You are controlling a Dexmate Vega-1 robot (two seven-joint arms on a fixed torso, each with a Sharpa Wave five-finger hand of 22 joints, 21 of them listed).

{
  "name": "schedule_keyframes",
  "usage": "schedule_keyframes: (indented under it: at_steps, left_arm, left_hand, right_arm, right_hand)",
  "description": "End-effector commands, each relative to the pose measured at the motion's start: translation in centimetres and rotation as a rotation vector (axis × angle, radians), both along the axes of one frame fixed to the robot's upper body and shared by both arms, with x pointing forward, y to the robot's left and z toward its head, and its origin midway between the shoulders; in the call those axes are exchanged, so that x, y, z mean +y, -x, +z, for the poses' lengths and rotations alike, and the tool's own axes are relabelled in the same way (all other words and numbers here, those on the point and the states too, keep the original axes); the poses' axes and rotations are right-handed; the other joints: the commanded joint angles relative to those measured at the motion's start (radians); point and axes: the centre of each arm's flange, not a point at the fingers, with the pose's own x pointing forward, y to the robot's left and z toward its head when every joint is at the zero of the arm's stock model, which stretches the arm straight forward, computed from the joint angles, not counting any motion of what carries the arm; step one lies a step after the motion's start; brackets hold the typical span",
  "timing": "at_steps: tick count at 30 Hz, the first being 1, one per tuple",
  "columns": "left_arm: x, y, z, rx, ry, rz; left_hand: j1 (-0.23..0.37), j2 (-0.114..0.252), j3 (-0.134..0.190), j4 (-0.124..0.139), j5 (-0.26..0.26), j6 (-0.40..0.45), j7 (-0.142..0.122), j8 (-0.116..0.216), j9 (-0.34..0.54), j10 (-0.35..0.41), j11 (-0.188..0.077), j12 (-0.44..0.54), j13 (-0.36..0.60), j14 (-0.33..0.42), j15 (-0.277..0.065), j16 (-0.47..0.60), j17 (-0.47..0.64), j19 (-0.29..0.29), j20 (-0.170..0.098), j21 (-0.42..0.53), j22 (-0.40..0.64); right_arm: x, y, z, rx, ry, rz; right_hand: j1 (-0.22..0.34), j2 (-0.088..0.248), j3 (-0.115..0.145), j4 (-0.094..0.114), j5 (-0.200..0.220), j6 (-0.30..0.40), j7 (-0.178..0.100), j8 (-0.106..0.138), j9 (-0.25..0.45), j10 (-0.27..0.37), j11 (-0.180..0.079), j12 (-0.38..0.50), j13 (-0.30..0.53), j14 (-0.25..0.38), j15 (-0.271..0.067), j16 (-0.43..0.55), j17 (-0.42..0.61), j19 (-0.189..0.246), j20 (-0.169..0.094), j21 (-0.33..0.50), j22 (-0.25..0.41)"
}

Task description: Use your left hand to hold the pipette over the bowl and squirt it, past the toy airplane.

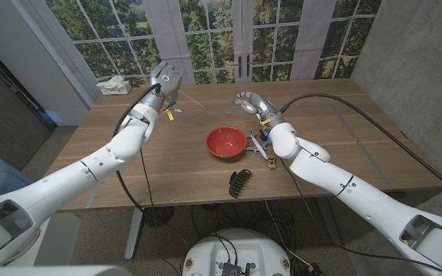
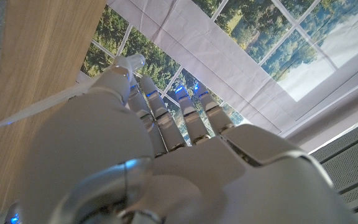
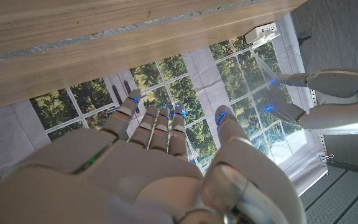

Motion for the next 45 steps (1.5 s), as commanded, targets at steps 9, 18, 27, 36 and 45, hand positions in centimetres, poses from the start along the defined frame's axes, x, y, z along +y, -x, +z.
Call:
schedule_keyframes:
  at_steps: [9,18,27,36,45]
  left_arm:
    - [-1.2,1.2,1.9,-0.052,-0.128,0.025]
    - [-1.9,1.3,2.4,-0.059,-0.169,0.027]
    - [-2.5,1.3,2.8,-0.053,-0.208,0.032]
    - [-3.1,1.8,3.1,-0.044,-0.237,0.029]
    - [-3.9,2.0,3.2,-0.036,-0.278,0.032]
  left_hand:
    - [0.003,0.005,-0.006,0.0,0.007,0.012,-0.014,0.022,0.011,0.013,0.002,-0.003,0.005,0.009,-0.176,-0.002,0.005,0.0,-0.009,-0.004,0.002]
    - [0.004,0.006,-0.009,0.0,0.007,0.014,-0.015,0.023,0.011,0.015,0.002,-0.004,0.005,0.01,-0.177,-0.002,0.006,0.002,-0.012,-0.004,0.002]
    - [0.005,0.005,-0.011,0.0,0.007,0.015,-0.019,0.024,0.01,0.016,0.002,-0.006,0.005,0.01,-0.177,-0.003,0.006,0.002,-0.014,-0.005,0.002]
    - [0.006,0.005,-0.014,0.0,0.008,0.018,-0.018,0.026,0.009,0.02,0.002,-0.006,0.005,0.01,-0.178,-0.003,0.006,0.002,-0.017,-0.006,0.001]
    - [0.007,0.005,-0.016,0.0,0.008,0.019,-0.023,0.027,0.009,0.021,0.002,-0.007,0.005,0.01,-0.178,-0.003,0.006,0.002,-0.019,-0.007,0.001]
  right_arm:
    - [1.5,-0.5,-0.1,-0.035,-0.018,0.013]
    - [2.1,-0.3,-0.2,-0.058,-0.04,0.024]
    - [2.8,-0.1,-0.1,-0.079,-0.085,0.056]
    - [3.5,0.0,-0.3,-0.129,-0.123,0.058]
    - [4.4,0.0,-0.3,-0.156,-0.152,0.069]
  right_hand:
    - [0.016,-0.015,-0.005,0.002,-0.005,0.022,-0.001,0.004,0.002,0.02,-0.008,0.005,0.006,0.018,-0.002,0.016,0.005,0.018,0.0,0.008,0.004]
    - [0.039,-0.036,-0.012,-0.006,-0.014,0.064,-0.002,0.016,0.003,0.04,-0.011,0.01,0.007,0.043,-0.008,0.027,0.008,0.039,0.003,0.014,0.004]
    - [0.056,-0.044,-0.016,-0.007,-0.019,0.087,-0.005,0.021,0.005,0.062,-0.015,0.016,0.008,0.057,-0.013,0.033,0.01,0.054,-0.002,0.018,0.005]
    - [0.121,-0.055,-0.012,-0.015,-0.022,0.136,0.001,0.033,0.006,0.096,-0.017,0.023,0.01,0.082,-0.015,0.045,0.015,0.091,-0.001,0.028,0.007]
    - [0.17,-0.065,-0.009,-0.017,-0.024,0.176,-0.003,0.042,0.007,0.124,-0.017,0.029,0.011,0.099,-0.023,0.053,0.018,0.116,-0.003,0.035,0.007]
